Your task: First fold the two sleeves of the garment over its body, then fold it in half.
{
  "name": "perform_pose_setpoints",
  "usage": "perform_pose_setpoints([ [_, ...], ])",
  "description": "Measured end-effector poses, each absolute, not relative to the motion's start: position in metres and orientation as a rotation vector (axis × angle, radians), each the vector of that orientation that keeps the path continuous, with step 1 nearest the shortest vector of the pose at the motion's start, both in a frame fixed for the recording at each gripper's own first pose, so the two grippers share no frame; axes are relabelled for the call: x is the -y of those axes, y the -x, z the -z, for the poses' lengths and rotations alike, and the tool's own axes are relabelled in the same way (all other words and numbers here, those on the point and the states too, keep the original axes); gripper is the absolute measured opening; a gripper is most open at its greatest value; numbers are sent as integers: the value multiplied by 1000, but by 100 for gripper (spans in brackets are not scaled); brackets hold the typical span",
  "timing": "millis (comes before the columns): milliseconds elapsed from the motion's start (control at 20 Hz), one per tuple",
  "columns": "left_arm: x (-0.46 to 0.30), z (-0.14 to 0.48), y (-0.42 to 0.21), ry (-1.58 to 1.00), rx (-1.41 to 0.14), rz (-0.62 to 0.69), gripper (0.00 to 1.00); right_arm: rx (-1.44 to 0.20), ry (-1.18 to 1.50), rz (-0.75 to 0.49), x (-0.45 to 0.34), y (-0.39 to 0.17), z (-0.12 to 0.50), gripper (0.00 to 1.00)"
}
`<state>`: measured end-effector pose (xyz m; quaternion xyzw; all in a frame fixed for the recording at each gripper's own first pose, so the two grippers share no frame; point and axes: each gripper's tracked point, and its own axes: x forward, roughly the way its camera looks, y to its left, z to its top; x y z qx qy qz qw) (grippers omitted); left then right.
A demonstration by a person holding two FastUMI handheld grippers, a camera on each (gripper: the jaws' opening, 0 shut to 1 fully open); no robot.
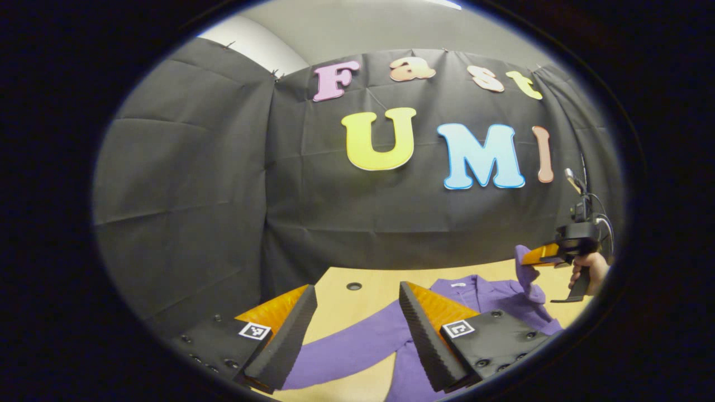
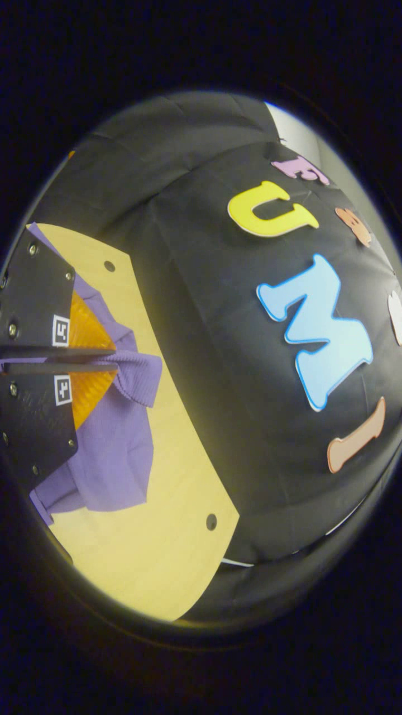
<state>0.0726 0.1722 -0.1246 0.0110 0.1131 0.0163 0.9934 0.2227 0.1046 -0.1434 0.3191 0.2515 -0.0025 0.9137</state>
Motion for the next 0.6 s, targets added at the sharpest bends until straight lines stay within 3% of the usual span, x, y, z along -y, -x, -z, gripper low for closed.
perform_pose_setpoints([
  [600, -227, 165, -69, 30, -291, -107, 94, -611, -449, -220, -261, -272, 177, 4],
])
